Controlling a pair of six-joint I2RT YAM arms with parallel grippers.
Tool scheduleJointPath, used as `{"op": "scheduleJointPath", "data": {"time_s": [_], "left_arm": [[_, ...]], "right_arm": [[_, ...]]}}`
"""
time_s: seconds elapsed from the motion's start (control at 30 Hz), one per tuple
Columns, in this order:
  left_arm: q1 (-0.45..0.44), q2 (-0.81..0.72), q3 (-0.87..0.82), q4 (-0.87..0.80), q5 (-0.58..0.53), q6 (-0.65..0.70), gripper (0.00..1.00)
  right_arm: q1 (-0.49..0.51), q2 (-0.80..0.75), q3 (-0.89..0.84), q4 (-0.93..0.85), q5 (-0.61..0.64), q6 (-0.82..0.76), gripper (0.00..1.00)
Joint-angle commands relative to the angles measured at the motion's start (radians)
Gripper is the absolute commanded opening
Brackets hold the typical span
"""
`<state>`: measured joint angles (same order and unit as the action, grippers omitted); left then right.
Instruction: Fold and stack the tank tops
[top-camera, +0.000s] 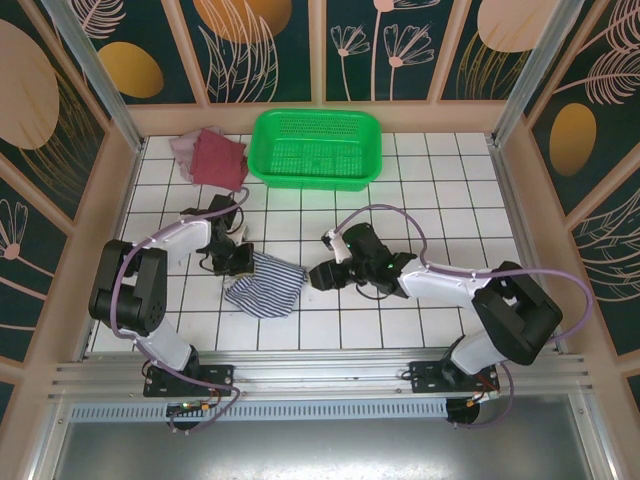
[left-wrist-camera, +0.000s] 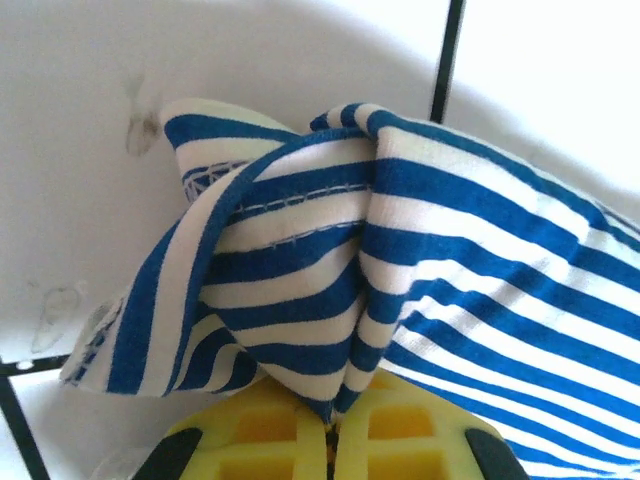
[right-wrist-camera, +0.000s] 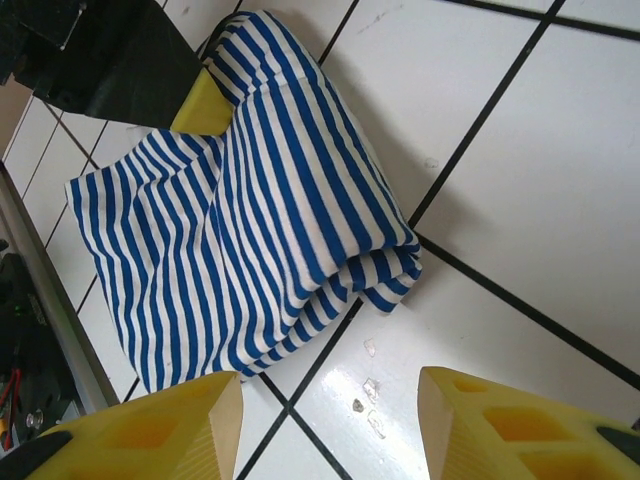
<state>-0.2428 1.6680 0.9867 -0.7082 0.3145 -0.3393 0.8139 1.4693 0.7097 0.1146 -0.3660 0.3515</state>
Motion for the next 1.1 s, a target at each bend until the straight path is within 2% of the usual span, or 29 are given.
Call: {"op": "scheduleJointPath", "data": {"time_s": [0.0, 0.1, 0.2, 0.37, 0.67, 0.87, 0.93, 1.07], "left_arm": [[0.012, -0.001, 0.078, -0.021, -0.027, 0.025, 0.0], [0.056, 0.015, 0.143, -0.038, -0.032, 0.075, 0.0], [0.076, 0.039, 0.222, -0.056, -0.122, 0.154, 0.0], [0.109, 0.128, 0.362, -0.047, -0.201, 0.202, 0.0], [0.192, 0.262, 0.64, 0.016, -0.227, 0.299, 0.0], [0.228, 0.391, 0.919, -0.063, -0.209, 0.329, 0.0], [0.227, 0.406, 0.956, -0.048, -0.188, 0.348, 0.0], [0.244, 0.443, 1.043, -0.036, -0.259, 0.367, 0.0]], "right_arm": [[-0.023, -0.044, -0.011, -0.004, 0.031, 0.005, 0.5], [-0.047, -0.057, -0.006, -0.01, 0.029, -0.004, 0.5], [-0.068, -0.063, 0.003, -0.015, 0.029, -0.021, 0.5], [-0.101, -0.059, 0.036, -0.029, 0.024, -0.051, 0.5], [-0.13, -0.047, 0.078, -0.032, 0.024, -0.078, 0.5], [-0.145, -0.028, 0.099, -0.045, 0.022, -0.096, 0.5], [-0.15, -0.021, 0.105, -0.048, 0.022, -0.1, 0.5], [-0.16, -0.003, 0.123, -0.061, 0.019, -0.108, 0.5]]}}
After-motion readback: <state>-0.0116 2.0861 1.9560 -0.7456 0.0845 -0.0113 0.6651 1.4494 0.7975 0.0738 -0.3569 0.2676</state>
